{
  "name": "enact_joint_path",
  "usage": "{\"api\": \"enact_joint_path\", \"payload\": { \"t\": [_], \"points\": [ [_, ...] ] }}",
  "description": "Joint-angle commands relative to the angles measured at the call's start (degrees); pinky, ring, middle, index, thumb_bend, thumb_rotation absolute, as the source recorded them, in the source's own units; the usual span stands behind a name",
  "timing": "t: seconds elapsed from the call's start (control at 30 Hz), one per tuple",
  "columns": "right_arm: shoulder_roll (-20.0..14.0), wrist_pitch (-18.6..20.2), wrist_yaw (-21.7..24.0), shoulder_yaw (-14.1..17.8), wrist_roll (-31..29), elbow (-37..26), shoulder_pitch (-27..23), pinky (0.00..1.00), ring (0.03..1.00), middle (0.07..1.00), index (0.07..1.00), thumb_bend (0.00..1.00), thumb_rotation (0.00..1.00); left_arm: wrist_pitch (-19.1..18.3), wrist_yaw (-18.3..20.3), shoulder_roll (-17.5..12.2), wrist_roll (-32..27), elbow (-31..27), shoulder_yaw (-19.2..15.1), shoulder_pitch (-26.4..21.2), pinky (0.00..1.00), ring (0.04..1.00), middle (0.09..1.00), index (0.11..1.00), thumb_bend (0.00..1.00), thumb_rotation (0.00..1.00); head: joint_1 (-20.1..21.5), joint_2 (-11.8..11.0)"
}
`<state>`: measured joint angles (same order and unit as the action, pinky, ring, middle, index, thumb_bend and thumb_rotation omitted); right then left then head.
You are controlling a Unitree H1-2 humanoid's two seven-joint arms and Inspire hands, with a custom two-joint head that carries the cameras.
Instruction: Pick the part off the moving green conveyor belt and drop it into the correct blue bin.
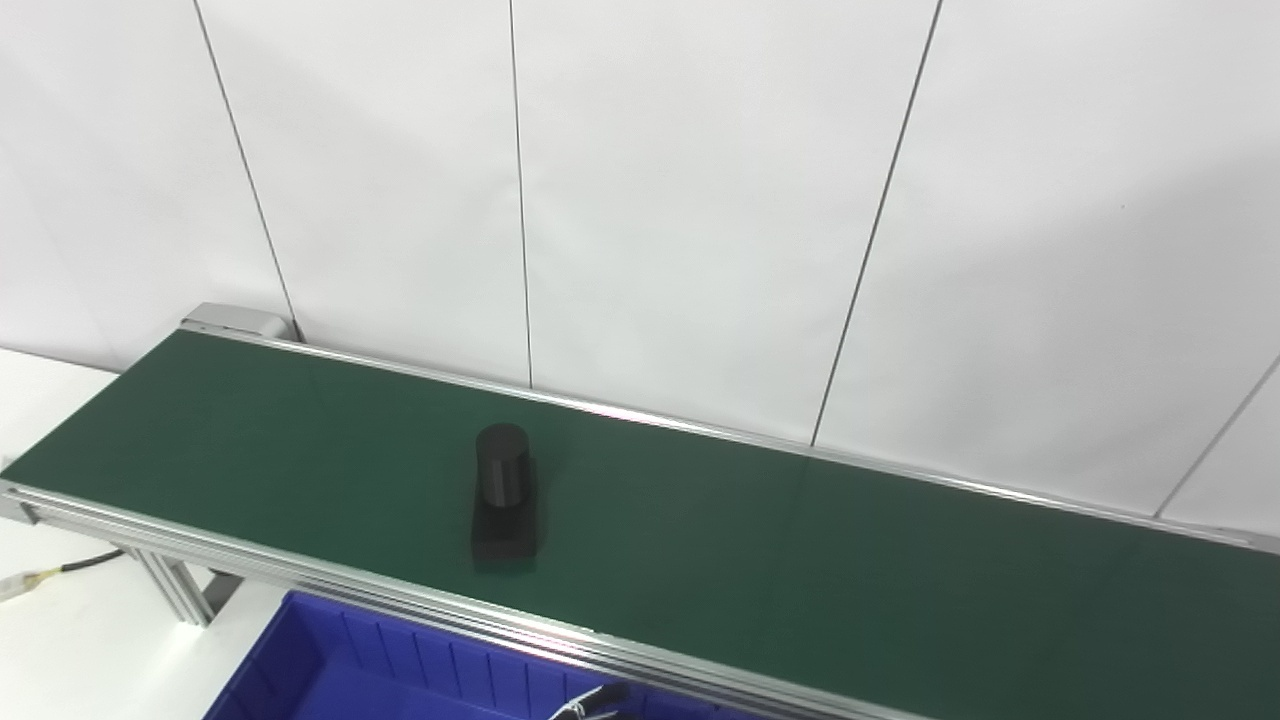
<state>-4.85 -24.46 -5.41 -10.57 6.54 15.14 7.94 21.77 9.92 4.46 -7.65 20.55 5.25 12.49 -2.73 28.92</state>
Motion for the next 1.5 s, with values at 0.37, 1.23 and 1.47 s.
{"api": "enact_joint_path", "payload": {
  "t": [0.37, 1.23, 1.47],
  "points": [
    [1.6, 5.6, 4.2, 1.6, 0.2, -13.5, -13.5, 0.65, 0.724, 0.765, 0.795, 0.68, 0.02, 1.4, -1.1, 0.9, 1.6, -2.4, 0.5, 0.5, 0.67, 0.672, 0.727, 0.801, 0.62, 0.0, -1.4, 0.2],
    [5.9, 12.8, 9.7, -5.2, 10.8, 5.8, -42.1, 0.77, 0.889, 0.936, 1.0, 0.86, 0.39, 1.1, -0.5, 0.3, 0.4, -1.2, -0.5, -1.2, 0.68, 0.682, 0.732, 0.802, 0.64, 0.0, -1.3, -0.3],
    [7.8, 8.5, 7.7, -6.1, 12.9, 18.1, -47.9, 0.81, 0.913, 0.96, 1.0, 0.89, 0.43, 0.4, -0.3, 0.1, -0.1, -1.4, -0.7, -2.0, 0.69, 0.693, 0.739, 0.814, 0.62, 0.0, -0.2, -0.5]
  ]
}}
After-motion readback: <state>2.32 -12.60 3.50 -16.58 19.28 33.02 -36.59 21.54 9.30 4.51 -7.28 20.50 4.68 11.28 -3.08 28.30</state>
